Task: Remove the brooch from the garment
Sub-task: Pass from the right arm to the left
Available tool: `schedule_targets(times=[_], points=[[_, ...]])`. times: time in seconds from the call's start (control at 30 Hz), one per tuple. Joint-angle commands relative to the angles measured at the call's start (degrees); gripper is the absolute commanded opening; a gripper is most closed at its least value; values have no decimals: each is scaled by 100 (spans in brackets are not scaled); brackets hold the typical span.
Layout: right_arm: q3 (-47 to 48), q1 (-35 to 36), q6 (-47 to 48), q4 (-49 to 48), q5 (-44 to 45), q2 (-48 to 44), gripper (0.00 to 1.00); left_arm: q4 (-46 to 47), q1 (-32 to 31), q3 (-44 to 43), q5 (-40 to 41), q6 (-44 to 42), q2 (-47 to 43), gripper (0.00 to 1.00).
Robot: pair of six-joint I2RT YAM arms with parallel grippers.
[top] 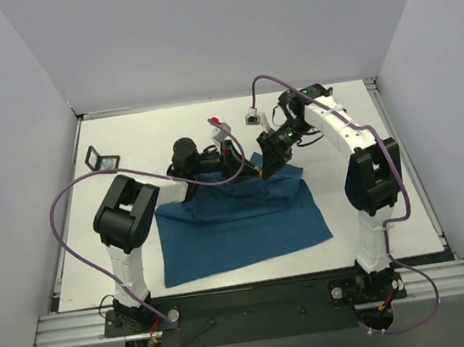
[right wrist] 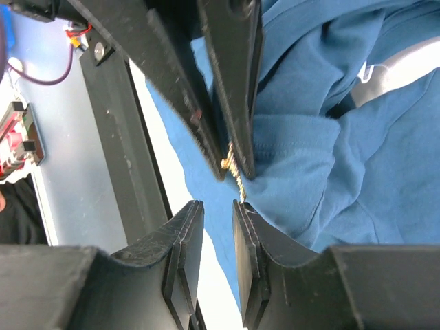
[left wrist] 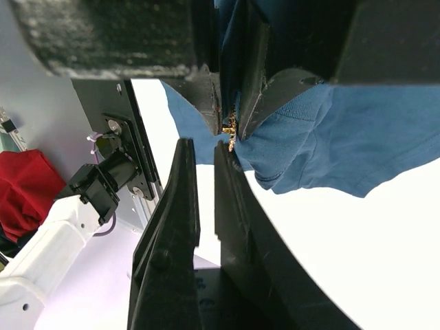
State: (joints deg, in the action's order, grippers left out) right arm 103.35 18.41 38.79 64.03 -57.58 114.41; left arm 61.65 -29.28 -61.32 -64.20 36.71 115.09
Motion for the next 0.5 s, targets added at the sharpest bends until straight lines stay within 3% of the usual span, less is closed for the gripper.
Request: schedule_targets(times=[0.0, 0.47], points=[[-166, 145, -309, -451, 1, -235, 26, 14, 1, 6, 84, -129, -171, 0], [-219, 127, -354, -470, 397, -182, 29, 31, 10, -29, 13, -85, -162, 0]])
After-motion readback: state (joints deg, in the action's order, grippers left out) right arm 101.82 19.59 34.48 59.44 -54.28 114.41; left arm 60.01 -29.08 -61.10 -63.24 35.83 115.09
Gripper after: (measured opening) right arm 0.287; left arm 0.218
